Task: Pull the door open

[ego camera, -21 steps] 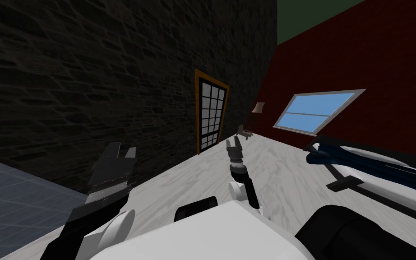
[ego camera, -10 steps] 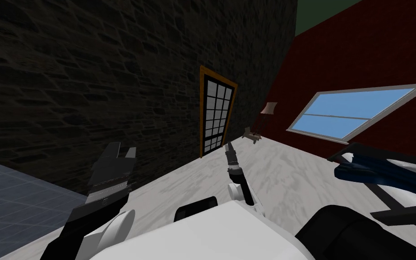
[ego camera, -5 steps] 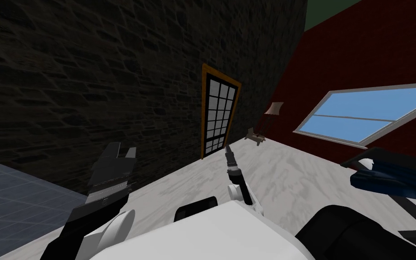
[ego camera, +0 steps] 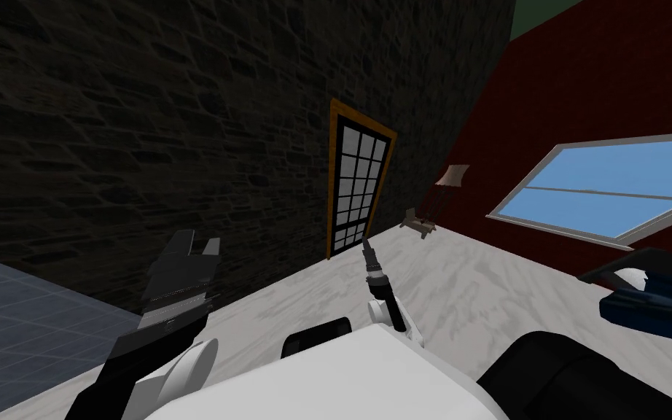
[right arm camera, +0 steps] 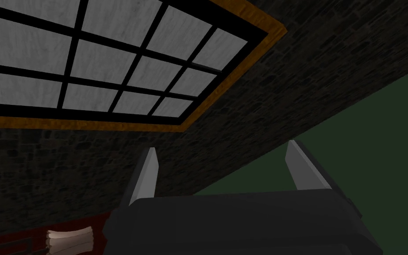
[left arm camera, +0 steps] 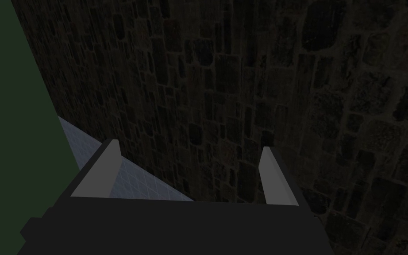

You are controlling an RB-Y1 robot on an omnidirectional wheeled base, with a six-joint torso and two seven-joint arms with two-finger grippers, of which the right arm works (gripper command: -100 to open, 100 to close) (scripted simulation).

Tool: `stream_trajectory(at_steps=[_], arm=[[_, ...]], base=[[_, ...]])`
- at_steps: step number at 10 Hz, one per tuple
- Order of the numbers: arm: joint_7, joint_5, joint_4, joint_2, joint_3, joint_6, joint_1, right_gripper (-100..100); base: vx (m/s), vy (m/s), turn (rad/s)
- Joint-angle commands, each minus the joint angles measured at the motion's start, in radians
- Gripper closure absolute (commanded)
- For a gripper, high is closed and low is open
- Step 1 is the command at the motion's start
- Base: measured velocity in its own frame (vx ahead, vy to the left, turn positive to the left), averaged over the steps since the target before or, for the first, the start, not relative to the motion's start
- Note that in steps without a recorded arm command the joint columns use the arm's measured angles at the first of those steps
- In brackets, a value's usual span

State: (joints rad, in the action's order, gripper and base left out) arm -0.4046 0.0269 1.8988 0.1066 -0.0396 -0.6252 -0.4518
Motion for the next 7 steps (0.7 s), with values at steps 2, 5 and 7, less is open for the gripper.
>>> stream_trajectory(at_steps=[2,5,7], arm=[[-0.051,-0.004,-0.052,0.007,0.005,-0.014,0.011,-100],[-0.109,-0.009,-0.107,0.012,0.009,-0.029,0.02,-100],[-0.148,-0.013,-0.144,0.016,0.011,-0.04,0.026,-100]], base=[[0.091,-0.015,0.066],[0.097,-0.029,0.068],[0.096,-0.028,0.066]])
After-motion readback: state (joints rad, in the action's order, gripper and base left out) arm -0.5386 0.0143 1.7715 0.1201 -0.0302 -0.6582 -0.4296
